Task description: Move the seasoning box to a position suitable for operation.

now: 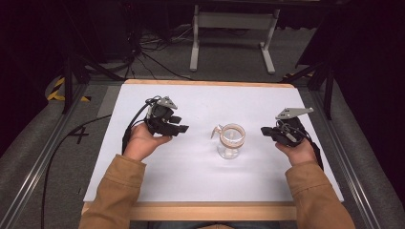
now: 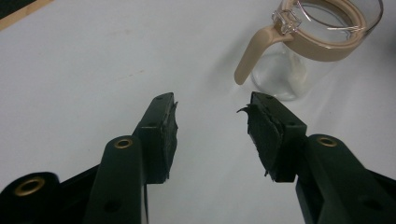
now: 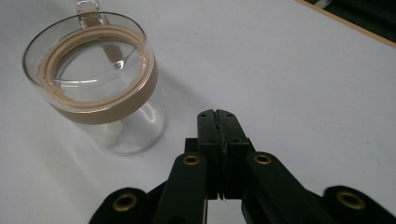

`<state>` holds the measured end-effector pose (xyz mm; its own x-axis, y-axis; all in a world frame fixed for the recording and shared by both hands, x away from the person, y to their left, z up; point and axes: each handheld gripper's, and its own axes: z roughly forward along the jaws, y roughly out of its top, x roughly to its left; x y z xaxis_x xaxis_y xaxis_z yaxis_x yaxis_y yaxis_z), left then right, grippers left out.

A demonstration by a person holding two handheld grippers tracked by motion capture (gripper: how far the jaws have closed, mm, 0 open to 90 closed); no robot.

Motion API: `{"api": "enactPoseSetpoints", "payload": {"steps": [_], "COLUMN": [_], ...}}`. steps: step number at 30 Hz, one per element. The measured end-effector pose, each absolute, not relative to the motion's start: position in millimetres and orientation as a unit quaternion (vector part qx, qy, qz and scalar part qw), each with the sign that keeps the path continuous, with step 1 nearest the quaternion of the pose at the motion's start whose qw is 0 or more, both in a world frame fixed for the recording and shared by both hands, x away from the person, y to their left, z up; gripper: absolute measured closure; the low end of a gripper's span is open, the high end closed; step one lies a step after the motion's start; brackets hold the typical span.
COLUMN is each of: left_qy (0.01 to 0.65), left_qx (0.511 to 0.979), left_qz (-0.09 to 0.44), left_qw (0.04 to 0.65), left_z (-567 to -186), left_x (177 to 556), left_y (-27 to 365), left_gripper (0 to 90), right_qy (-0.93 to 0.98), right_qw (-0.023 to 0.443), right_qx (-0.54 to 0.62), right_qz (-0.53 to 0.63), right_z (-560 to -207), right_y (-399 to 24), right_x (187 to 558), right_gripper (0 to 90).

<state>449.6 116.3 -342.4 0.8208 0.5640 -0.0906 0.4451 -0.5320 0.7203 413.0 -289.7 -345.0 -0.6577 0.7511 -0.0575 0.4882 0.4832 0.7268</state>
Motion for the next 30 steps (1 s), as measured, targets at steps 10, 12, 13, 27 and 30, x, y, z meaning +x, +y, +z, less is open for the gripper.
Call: {"api": "enactPoseSetpoints", "payload": {"steps": [10, 12, 13, 27, 30], "left_qy": [0.288, 0.289, 0.289, 0.286, 0.284], "left_qx": [0.872, 0.871, 0.871, 0.873, 0.874], "left_qz": [0.079, 0.08, 0.08, 0.08, 0.077], "left_qw": [0.388, 0.388, 0.388, 0.386, 0.387], "left_z": [-338.5, -338.1, -338.1, -336.6, -337.8], "left_x": [444.3, 443.2, 443.2, 441.6, 441.6], "left_y": [119.1, 119.4, 119.4, 120.1, 119.5], "left_gripper": [48.5, 47.2, 47.1, 47.6, 47.9], "right_qy": [0.844, 0.844, 0.844, 0.86, 0.863], "right_qw": [0.172, 0.165, 0.165, 0.131, 0.132], "right_qx": [0.359, 0.356, 0.356, 0.346, 0.341], "right_qz": [0.36, 0.365, 0.365, 0.352, 0.349], "right_z": [-352.8, -355.8, -355.8, -391.2, -394.9], "right_y": [-281.4, -277.4, -277.4, -253.1, -249.2], "right_x": [416.1, 417.2, 417.2, 439.7, 442.0], "right_gripper": [89.2, 89.2, 89.2, 89.1, 89.1]}}
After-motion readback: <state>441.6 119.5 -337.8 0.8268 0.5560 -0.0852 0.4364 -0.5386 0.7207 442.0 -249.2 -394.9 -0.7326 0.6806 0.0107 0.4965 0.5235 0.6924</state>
